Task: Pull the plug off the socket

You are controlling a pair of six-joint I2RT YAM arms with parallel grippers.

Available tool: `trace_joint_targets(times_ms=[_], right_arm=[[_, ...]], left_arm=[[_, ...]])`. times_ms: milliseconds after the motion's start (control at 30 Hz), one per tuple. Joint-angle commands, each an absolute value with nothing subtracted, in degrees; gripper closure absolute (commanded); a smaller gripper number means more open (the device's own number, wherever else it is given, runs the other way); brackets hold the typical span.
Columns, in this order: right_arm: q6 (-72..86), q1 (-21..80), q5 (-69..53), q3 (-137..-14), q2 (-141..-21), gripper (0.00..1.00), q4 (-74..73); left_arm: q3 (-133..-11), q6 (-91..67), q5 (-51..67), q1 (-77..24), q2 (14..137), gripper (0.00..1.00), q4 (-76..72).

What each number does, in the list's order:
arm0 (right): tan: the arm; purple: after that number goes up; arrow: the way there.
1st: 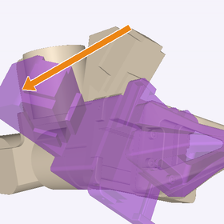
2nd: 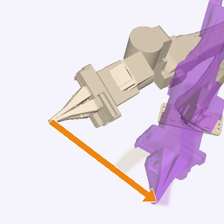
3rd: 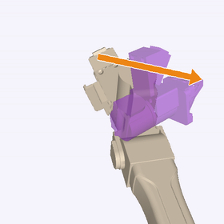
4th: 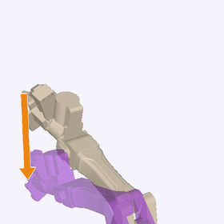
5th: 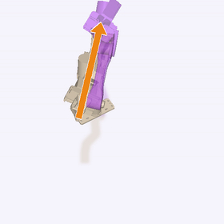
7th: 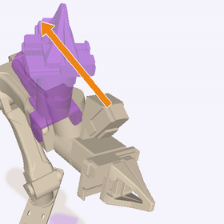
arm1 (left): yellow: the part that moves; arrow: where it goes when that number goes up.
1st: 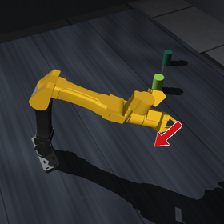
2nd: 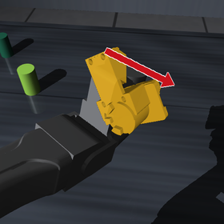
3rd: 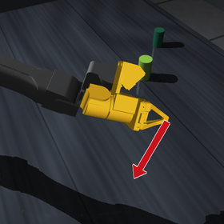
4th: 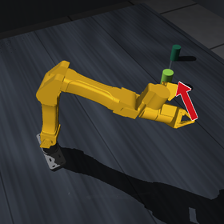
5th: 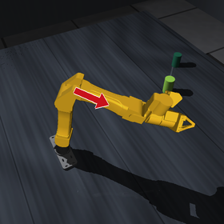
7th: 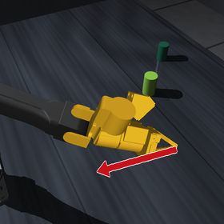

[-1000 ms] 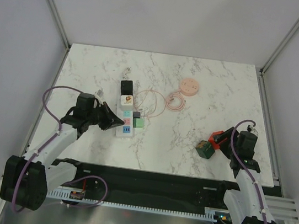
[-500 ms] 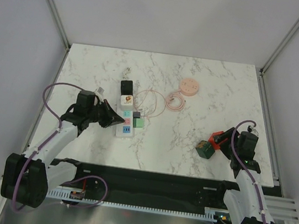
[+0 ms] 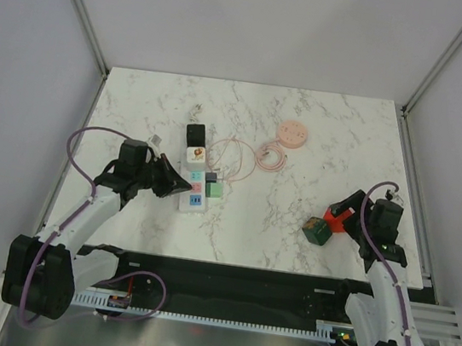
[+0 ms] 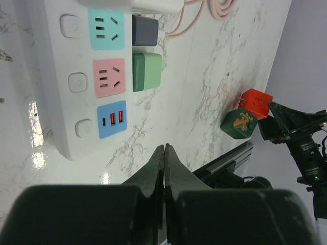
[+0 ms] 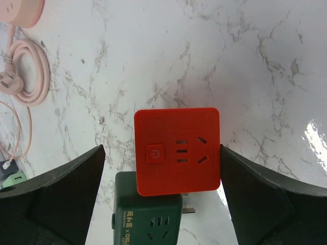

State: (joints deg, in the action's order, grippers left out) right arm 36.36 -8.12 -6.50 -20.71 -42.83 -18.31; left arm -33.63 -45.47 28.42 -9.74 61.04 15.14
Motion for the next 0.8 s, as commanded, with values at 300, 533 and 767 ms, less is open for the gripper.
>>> trace_joint_targets(times_ms=[300,533,767], right_arm=[[31.82,-7.74,6.33,-37.6,-42.53,0.02,-27.95],[35.06,9.02,17.72,-46.39,-48.5,0.02,-25.5],[38.85,38.8,32.86,-60.71,-72.28,0.02,-25.05]], left_arm=[[-35.77,-44.29,25.14,-9.84,61.87,0.98,15.39],[-35.07,-45.09,24.61,-9.84,63.45,0.98,14.15],[-34.54,-45.79,23.21,-9.76,65.74,0.98,13.89]])
